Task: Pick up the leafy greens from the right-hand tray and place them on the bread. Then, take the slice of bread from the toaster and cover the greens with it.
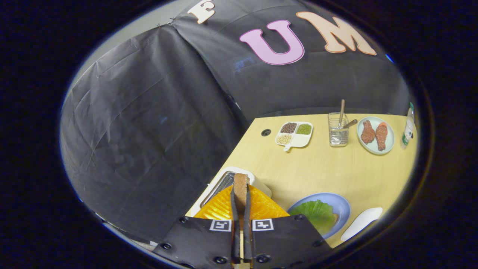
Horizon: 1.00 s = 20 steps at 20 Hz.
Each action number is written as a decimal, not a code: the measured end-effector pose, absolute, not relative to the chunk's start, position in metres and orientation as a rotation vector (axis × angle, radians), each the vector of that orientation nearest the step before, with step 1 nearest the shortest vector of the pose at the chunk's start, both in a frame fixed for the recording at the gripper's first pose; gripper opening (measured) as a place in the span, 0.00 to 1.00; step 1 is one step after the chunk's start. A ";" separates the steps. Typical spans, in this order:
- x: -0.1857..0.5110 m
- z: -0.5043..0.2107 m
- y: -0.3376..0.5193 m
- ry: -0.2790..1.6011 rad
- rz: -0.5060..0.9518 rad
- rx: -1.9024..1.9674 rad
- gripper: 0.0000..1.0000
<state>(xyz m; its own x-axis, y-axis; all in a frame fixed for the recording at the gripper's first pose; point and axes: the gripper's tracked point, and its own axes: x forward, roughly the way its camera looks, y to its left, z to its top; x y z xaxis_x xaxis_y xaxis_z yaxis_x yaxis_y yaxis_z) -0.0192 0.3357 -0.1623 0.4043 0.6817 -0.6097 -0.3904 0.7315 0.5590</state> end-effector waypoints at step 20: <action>-0.031 -0.274 0.250 1.057 0.499 0.455 0.06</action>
<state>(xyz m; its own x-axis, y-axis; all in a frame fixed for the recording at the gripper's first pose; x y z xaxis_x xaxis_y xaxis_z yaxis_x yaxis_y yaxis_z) -0.0315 0.2496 -0.2745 0.4021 0.5890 -0.7011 -0.1677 0.8001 0.5760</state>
